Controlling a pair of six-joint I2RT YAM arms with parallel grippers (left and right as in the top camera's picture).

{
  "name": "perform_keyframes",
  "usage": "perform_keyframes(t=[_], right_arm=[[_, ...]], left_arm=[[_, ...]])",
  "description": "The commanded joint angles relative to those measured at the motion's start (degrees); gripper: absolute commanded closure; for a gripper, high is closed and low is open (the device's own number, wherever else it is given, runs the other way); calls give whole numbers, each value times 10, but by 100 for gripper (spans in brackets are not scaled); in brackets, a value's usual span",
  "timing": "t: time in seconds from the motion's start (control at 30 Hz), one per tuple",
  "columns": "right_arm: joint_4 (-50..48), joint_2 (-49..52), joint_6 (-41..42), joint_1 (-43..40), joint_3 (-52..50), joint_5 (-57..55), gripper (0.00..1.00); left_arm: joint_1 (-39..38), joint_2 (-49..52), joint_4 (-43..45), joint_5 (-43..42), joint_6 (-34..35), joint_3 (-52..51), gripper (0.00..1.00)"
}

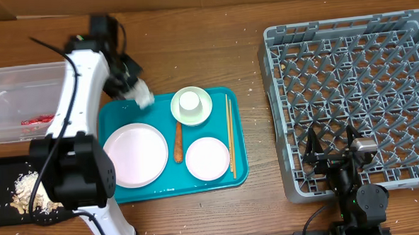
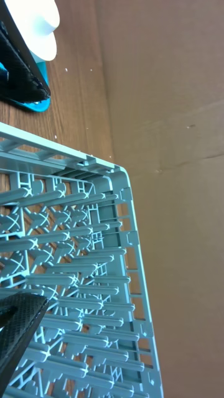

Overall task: Sort waste into correct bins and load items into the dishwasher
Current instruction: 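Grasp the crumpled white tissue with the left gripper, then carry the tissue left and release it into the clear bin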

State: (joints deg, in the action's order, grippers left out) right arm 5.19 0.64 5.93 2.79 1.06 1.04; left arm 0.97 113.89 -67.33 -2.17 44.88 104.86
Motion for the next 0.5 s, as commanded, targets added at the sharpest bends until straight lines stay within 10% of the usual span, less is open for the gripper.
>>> perform_keyframes(t=[0.0,0.37,0.4,0.47], right_arm=[[-3,-5,-2,5,-6,-3,0],[-3,-5,-2,5,-6,-3,0],[-3,-5,-2,5,-6,-3,0],[-3,-5,-2,5,-6,-3,0]], left_arm=[[39,-28,-24,150,-3,127,96],[201,7,-30,276,-14,156,87],[214,12,-37,268,-14,156,70],[227,13,-45,238,-14,156,0]])
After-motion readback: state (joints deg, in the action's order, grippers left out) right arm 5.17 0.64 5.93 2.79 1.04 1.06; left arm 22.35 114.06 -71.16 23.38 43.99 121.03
